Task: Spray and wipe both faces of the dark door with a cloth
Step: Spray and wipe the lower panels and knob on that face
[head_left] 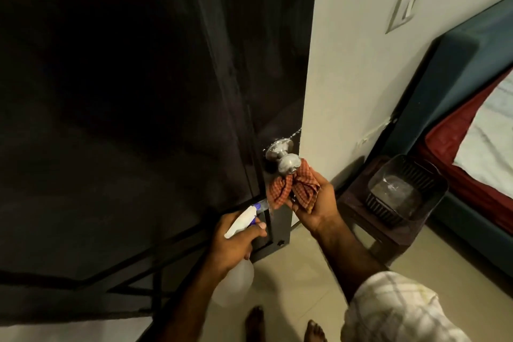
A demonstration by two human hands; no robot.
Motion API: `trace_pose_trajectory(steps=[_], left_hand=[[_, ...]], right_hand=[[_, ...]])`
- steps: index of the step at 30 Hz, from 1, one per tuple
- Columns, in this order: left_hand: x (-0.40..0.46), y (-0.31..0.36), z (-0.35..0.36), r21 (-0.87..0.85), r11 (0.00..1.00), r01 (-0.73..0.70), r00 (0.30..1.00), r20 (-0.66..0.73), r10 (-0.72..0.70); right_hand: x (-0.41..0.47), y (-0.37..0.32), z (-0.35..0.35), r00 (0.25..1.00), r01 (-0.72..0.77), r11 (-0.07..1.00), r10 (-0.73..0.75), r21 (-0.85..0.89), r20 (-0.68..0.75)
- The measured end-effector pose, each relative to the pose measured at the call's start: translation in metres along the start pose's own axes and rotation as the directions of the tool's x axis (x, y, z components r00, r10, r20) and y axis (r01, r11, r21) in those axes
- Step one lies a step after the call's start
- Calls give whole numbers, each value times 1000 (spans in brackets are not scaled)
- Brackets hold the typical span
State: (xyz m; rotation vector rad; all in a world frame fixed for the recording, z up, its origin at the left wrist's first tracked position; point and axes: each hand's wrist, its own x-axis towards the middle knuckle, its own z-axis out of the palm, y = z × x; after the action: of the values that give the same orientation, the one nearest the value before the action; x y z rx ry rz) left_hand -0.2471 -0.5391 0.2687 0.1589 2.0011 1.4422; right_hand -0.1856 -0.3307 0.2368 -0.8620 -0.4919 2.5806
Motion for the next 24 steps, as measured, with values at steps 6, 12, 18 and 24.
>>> trace_pose_trajectory(steps=[6,12,18,24], left_hand=[[16,12,-30,6,996,-93,990,109,91],[14,17,-38,-22,993,-120,964,235,122],[-3,12,-21,2,994,-110,942,319,104],[-36,9,-7,-27,996,-90,957,276,94]], right_hand=[[10,6,28,993,111,992,-109,68,-36],[-13,11,12,985,167,985,-165,44,-48],[-57,11,-19,899,373,855,-430,-361,-88],[-131,13,-23,527,439,-384,-623,-813,579]])
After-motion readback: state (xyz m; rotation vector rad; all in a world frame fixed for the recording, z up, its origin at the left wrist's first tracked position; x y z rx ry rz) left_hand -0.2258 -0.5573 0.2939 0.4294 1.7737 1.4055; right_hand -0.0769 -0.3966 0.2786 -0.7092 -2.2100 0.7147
